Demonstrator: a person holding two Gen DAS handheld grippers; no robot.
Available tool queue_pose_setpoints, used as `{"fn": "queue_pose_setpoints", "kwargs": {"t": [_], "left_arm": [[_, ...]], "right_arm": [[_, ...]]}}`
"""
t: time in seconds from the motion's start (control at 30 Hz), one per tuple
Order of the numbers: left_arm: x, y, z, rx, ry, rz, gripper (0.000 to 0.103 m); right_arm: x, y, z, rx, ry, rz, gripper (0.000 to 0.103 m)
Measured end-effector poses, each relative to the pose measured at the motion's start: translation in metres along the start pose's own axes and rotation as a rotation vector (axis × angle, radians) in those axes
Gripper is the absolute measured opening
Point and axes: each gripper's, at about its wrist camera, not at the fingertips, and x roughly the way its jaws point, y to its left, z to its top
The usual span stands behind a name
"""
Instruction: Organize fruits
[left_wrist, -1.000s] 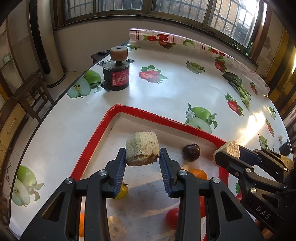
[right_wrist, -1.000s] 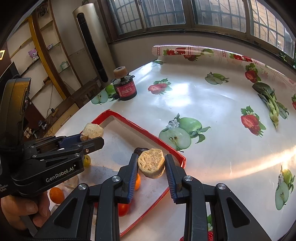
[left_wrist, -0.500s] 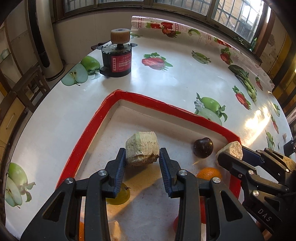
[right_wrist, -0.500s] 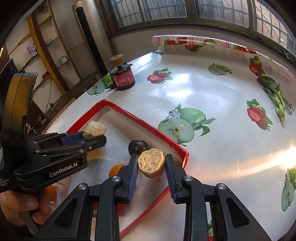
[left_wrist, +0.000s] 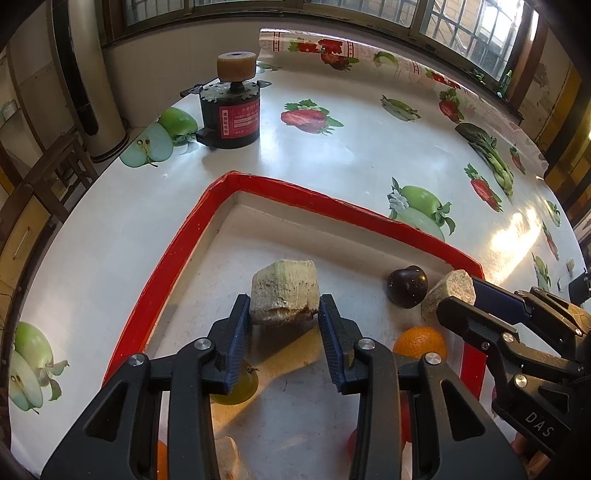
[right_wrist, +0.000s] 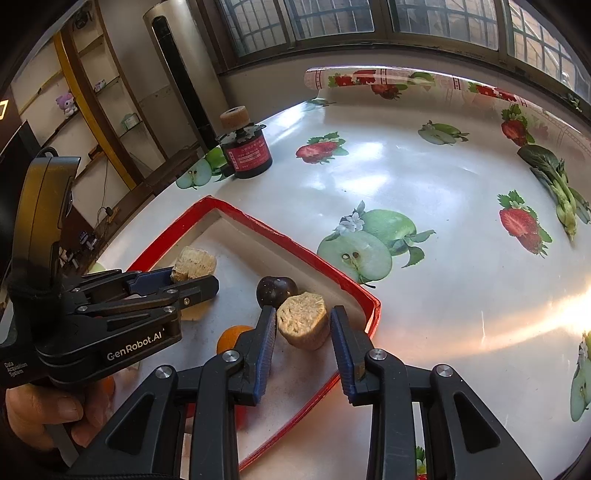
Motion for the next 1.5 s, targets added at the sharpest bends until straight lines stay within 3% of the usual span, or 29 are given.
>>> {"fn": "queue_pose_setpoints", "kwargs": {"t": [0.13, 0.63, 0.9, 1.1, 1.5], "left_arm": [[-0.001, 0.001, -0.002, -0.01, 0.002, 0.011, 0.054], [-0.043, 0.008, -0.025, -0.025, -0.05, -0.007, 0.054], [-0.077, 0.003, -0.052, -0.015, -0.105, -0.017, 0.056], [-0.104, 0.0, -0.082, -0.01, -0.166, 0.021, 0.077], [-0.131, 0.011, -0.134, -0.038, -0.218, 0.074, 0.078]], "right_arm": [[-0.002, 0.001, -0.001, -0.001, -0.001, 0.005, 0.038], [-0.043, 0.0, -0.016, -0.027, -0.068, 0.014, 0.051], [-0.064, 0.002, -0.032, -0.078, -0.095, 0.048, 0.071], [-0.079, 0.016, -0.051, -0.194, -0.114, 0.084, 0.082], [-0.096, 0.028, -0.085, -0.318, -0.082, 0.166, 0.088]]}}
